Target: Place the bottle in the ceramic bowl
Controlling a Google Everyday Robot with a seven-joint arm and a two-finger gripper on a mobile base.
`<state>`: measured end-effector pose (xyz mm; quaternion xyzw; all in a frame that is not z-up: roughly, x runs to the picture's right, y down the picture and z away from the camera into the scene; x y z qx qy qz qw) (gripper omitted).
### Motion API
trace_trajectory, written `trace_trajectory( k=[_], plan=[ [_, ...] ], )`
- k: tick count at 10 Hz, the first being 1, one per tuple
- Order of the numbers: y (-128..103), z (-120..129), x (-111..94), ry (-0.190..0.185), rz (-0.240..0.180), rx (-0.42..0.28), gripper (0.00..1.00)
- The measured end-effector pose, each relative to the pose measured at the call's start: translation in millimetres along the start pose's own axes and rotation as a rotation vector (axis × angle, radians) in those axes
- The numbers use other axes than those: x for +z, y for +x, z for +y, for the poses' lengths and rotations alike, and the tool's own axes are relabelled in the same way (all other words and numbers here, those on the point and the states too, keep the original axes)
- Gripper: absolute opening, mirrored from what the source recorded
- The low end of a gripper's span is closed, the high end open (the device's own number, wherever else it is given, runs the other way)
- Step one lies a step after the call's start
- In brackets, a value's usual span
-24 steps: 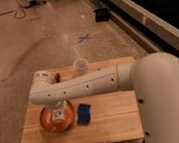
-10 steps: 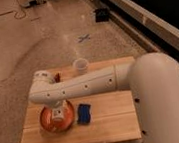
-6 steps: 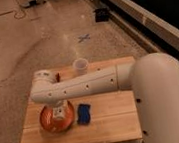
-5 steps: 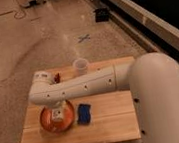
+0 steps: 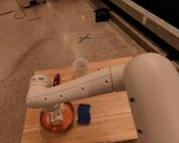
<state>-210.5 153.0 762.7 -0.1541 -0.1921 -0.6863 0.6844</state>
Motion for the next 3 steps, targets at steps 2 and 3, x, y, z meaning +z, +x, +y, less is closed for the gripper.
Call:
trace_trajectory(
  k=[2, 3],
  plan=[
    [5.2, 1.7, -6.8, 0.024, -0.001, 0.004, 0.8],
    [9.8, 4.6, -11.9, 0.025, 0.002, 0.01, 0.71]
  ],
)
